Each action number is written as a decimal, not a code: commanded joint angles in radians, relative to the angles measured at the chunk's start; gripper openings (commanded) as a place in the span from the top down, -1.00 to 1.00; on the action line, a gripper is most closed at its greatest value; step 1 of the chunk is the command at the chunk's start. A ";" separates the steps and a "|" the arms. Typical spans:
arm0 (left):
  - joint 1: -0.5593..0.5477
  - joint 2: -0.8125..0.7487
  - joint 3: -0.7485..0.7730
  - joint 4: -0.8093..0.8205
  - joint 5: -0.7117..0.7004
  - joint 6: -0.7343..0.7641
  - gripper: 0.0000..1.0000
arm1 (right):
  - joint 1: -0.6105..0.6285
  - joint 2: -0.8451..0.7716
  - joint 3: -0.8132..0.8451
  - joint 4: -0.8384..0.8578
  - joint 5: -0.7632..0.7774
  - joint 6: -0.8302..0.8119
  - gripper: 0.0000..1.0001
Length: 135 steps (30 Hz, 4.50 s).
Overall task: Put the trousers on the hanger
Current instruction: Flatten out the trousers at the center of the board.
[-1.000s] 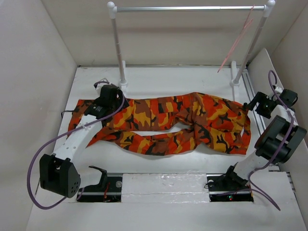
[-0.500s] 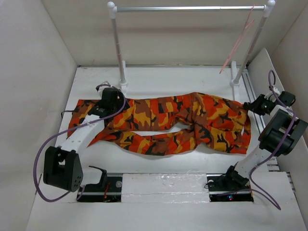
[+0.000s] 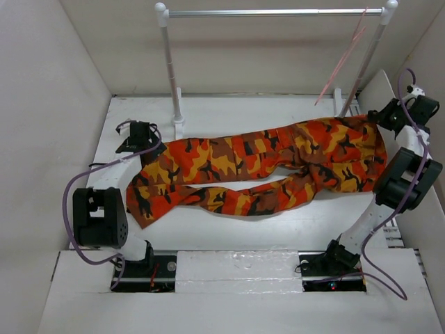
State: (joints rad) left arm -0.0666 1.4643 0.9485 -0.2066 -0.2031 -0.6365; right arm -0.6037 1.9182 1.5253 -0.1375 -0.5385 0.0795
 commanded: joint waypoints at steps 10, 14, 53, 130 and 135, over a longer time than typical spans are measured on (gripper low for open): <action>0.165 0.191 0.162 -0.083 -0.001 0.038 -0.81 | 0.223 -0.173 -0.055 0.010 0.163 -0.011 -0.47; 0.175 0.293 0.277 -0.083 -0.076 0.041 -0.86 | 0.367 -0.460 -0.443 0.102 0.173 -0.007 -0.43; 0.176 0.366 0.654 -0.169 0.037 0.075 -0.02 | 0.814 -0.756 -0.665 -0.203 0.129 -0.234 0.95; -0.502 -0.016 0.024 -0.700 -0.079 0.045 0.21 | 1.171 -0.683 -0.562 -0.218 0.037 -0.376 0.65; -0.556 0.073 0.001 -0.668 -0.071 0.038 0.21 | 1.150 -0.711 -0.574 -0.220 0.028 -0.386 0.65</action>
State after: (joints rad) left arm -0.6041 1.5162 0.9264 -0.8265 -0.2443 -0.6441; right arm 0.5571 1.2457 0.9230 -0.3698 -0.4973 -0.2928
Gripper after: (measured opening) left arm 0.393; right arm 0.175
